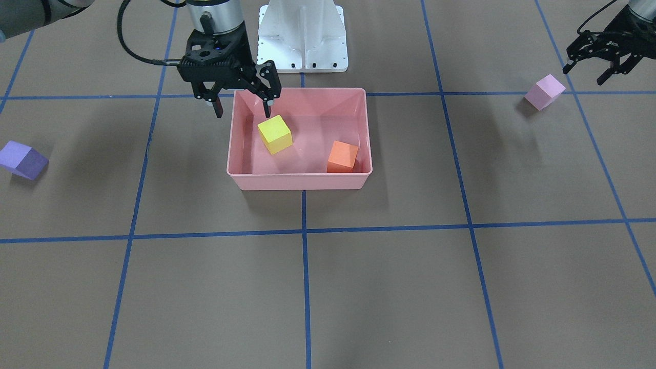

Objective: Place blocks into pink bin with both arms
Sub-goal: 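Release the orange cube into the bin and raise the right gripper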

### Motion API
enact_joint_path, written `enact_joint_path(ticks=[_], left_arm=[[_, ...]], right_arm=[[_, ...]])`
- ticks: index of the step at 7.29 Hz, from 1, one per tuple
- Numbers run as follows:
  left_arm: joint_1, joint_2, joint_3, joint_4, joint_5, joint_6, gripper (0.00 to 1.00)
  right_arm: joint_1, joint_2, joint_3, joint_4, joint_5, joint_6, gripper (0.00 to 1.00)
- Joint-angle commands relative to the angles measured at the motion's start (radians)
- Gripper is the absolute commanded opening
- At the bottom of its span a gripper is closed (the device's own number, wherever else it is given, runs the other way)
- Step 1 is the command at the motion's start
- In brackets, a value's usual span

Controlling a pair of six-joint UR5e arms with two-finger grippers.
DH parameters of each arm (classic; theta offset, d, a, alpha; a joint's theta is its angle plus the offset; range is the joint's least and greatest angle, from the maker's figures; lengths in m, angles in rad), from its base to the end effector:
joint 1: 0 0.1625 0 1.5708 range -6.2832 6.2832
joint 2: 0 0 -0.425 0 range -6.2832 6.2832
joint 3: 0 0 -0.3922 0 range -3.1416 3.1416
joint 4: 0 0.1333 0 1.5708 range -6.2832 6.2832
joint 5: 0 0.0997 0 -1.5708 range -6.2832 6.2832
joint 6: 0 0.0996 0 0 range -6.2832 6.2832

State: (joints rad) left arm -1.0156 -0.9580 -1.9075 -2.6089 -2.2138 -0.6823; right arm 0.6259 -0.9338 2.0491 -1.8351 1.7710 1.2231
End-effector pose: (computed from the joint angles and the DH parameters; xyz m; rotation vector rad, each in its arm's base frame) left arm 0.0746 -0.2598 0.6059 0.2438 0.9223 0.1275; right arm -0.3910 -0.4226 0.1413 0.2309 -0.8384 0.1753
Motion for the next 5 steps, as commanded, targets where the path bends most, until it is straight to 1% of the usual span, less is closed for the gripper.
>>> enact_joint_path(ticks=[1,3,4,5], left_arm=[[0.024,0.005,0.002,0.0,0.0,-0.275,1.0],[0.073,0.025,0.016,0.003,0.011,-0.341,1.0],[0.138,0.025,0.034,0.004,0.052,-0.386,1.0],[0.172,0.016,0.071,0.003,0.069,-0.402,1.0]], right_arm=[[0.157,-0.08,0.0,0.007,0.122,-0.24,0.99],[0.26,-0.135,0.0,0.023,0.188,-0.432,0.99],[0.303,-0.158,0.0,0.033,0.214,-0.511,0.99],[0.326,-0.178,0.0,0.036,0.219,-0.564,0.99]])
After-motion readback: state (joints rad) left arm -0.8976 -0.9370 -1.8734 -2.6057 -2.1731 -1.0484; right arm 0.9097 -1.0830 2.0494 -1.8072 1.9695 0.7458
